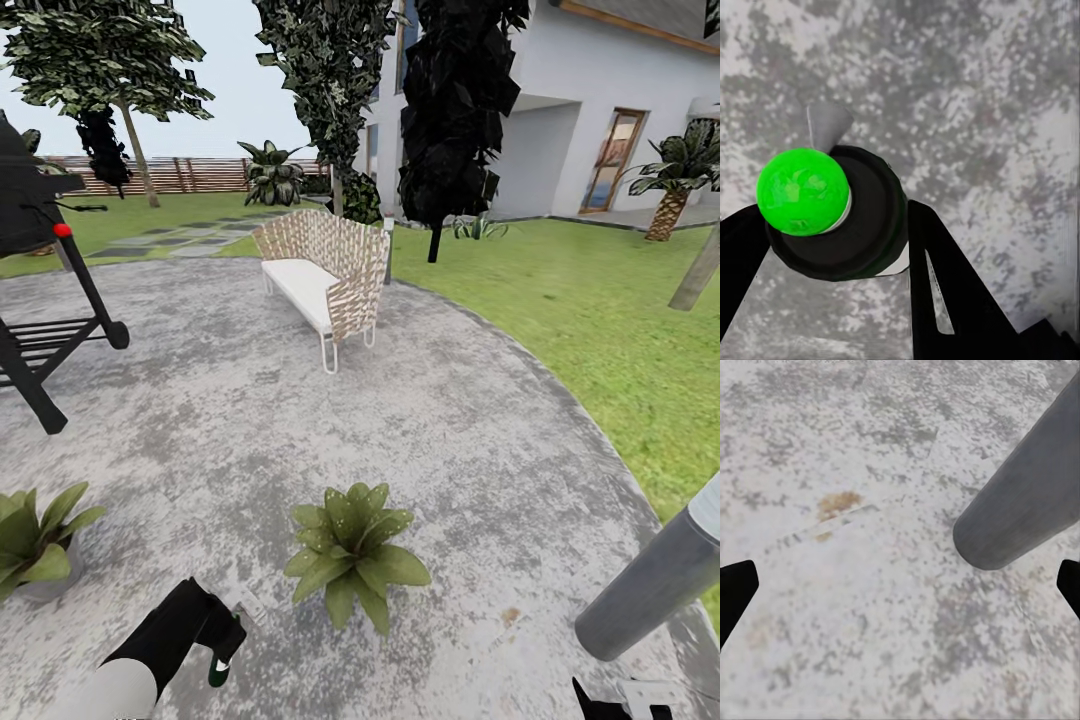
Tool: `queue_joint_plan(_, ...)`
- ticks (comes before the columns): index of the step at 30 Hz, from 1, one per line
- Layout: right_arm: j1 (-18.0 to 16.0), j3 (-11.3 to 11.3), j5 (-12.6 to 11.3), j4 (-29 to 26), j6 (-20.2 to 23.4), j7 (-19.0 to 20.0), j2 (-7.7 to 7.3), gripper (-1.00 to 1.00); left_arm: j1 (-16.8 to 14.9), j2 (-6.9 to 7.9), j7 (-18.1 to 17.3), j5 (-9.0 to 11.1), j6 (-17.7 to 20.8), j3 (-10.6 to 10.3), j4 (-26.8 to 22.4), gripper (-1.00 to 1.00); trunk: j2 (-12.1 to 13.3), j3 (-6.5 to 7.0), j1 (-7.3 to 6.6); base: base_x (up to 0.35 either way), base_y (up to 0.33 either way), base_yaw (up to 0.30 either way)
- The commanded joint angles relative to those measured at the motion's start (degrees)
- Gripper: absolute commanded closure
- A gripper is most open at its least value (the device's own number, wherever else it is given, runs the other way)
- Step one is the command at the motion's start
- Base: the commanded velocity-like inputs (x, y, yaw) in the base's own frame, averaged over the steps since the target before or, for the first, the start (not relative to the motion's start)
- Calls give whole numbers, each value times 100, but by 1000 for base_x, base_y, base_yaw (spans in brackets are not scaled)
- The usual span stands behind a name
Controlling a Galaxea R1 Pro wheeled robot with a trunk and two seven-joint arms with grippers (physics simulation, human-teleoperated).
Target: Pick up the pesticide atomizer in the garden and spray insectifuge to fully cover both potted plants in the garden.
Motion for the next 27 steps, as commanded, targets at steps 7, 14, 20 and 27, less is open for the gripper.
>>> queue_joint_plan(7, -4, -48, 45, 5, -18, 22, 2, -100, -2, -322, -38, -35, 23, 298, -79, 100, -2, -5, 0, 12, 0, 0)
queue_joint_plan(14, -4, -45, 45, 5, -18, 22, 2, -100, -2, 6, -68, 108, -18, 694, -79, 100, -2, -5, 0, 0, 0, 0)
queue_joint_plan(20, -4, -43, 45, 11, -18, 9, 8, -100, -9, -274, -108, 102, 48, 624, -15, 100, -2, -5, 0, 0, 0, 0)
queue_joint_plan(27, -4, -43, 52, 14, -17, 14, 54, -100, -273, -227, -1453, -383, 1349, -252, -400, 100, -2, -5, 0, 0, 0, 0)
